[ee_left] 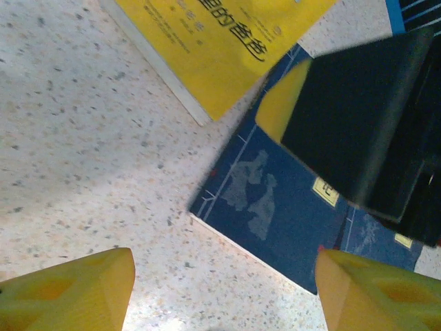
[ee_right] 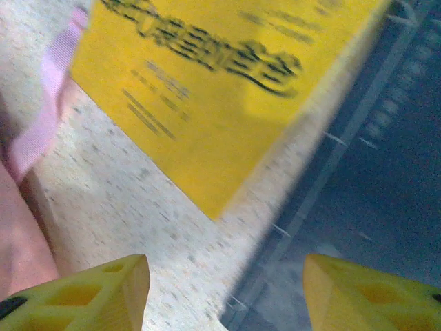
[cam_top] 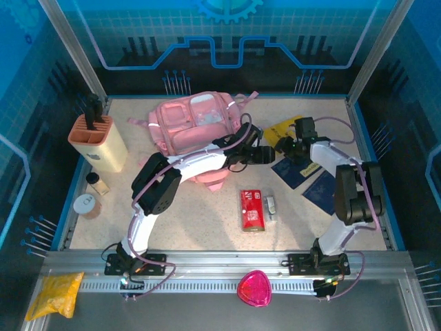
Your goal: Pack books, pencil case, and school supplies into a backpack
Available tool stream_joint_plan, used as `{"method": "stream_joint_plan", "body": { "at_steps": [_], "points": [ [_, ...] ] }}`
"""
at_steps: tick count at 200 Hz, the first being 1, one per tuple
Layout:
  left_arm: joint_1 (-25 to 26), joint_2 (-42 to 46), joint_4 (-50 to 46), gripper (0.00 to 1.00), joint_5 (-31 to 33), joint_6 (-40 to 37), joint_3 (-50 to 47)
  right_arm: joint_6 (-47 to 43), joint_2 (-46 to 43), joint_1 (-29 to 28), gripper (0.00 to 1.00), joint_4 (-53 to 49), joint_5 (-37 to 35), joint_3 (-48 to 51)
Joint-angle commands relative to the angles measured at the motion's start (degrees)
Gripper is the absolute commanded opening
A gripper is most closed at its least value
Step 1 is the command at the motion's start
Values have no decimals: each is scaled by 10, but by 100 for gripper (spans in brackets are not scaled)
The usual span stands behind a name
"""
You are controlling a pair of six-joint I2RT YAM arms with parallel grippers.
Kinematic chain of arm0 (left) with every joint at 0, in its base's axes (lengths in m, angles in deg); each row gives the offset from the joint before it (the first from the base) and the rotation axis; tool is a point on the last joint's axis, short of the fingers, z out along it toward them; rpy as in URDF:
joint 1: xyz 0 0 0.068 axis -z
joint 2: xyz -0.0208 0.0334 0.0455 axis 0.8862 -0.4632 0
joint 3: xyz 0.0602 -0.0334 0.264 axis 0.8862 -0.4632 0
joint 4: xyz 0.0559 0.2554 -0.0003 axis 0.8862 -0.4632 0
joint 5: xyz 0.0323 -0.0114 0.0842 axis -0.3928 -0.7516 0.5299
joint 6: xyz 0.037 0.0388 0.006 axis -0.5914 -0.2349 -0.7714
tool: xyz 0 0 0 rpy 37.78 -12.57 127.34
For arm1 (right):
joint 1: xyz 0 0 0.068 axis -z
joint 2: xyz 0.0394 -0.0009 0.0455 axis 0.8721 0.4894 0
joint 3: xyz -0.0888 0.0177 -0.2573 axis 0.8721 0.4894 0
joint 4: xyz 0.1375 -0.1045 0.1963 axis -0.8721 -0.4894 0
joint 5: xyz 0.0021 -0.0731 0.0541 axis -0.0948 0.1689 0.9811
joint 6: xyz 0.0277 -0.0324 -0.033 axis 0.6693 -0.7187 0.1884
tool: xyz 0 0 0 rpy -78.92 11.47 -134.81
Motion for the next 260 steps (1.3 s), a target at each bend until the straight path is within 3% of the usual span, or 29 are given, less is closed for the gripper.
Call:
{"method": "stream_joint_plan", "body": {
  "at_steps": [1,42,93,200,260],
  "points": [
    [-19,28,6,70,6,7,-18,2,53,-21,58,-2,-30,-67],
    [-37,51,12,70,9,9,-50,-45,178,-29,45,-66,-13,-219],
    [-52,70,19,70,16,17,-69,-62,255,-31,46,-111,-1,-297],
    [-63,145,31,70,53,18,-154,-100,198,-81,46,-97,37,-149],
    [-62,221,15,70,65,42,-230,-139,89,-130,46,-82,88,-3]
  ]
}}
